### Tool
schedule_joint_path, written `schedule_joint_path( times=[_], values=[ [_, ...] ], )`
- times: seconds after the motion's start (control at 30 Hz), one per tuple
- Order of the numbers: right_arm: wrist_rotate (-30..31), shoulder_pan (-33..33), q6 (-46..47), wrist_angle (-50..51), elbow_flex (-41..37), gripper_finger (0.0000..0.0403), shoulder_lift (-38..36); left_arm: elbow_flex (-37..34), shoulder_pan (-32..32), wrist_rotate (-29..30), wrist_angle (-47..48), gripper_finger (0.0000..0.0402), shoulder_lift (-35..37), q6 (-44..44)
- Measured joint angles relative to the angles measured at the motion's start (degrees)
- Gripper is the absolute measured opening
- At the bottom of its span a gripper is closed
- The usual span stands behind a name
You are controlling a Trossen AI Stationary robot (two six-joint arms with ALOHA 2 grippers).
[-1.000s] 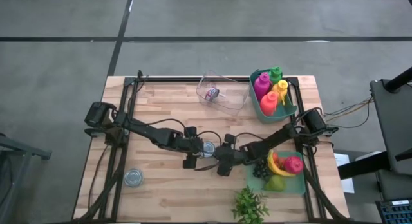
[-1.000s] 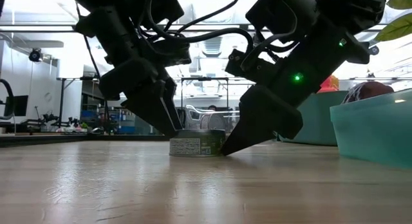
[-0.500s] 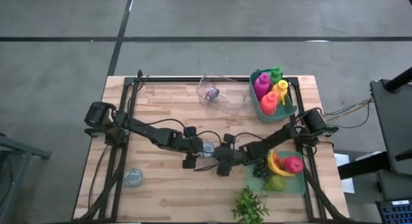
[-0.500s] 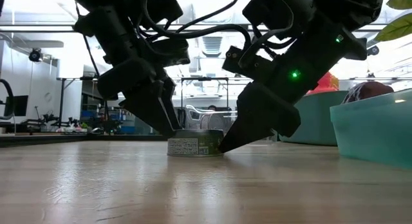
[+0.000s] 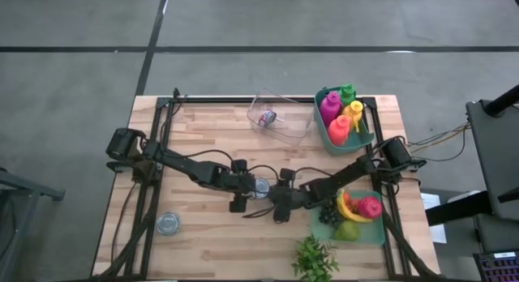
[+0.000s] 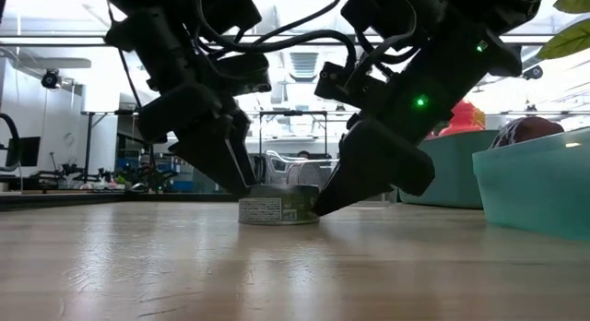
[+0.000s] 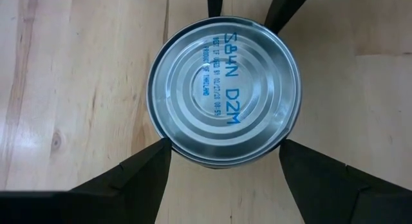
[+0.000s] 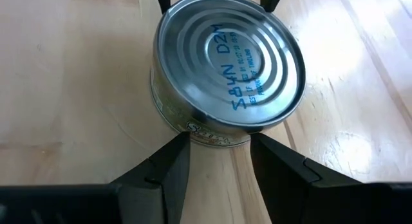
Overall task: Pick & Place Food Item
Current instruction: Put the right green tuna can into the transparent bin
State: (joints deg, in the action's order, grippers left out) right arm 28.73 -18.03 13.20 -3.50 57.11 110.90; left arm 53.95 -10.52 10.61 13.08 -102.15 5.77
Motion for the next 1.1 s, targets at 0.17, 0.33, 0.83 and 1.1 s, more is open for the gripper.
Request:
schedule_joint_path(
  times=[0.17, 0.33, 0.83, 1.1],
  values=[
    [0.0, -0.1, 0.0, -0.6, 0.1, 0.0157, -0.1, 0.1, 0.0, 0.2, 1.2, 0.0289, 0.1, 0.0],
    [0.0, -0.1, 0.1, -0.9, 0.1, 0.0157, -0.2, 0.1, 0.0, 0.2, 1.4, 0.0289, 0.2, 0.0],
    [-1.6, -0.1, -2.7, -8.7, 0.8, 0.0157, -2.7, -0.3, 0.1, -1.1, 3.9, 0.0288, 0.1, 0.9],
    [-2.2, -0.1, -4.0, -9.4, 1.0, 0.0157, -2.3, -0.2, 0.1, -0.3, 3.0, 0.0288, 0.0, 0.6]
  ],
)
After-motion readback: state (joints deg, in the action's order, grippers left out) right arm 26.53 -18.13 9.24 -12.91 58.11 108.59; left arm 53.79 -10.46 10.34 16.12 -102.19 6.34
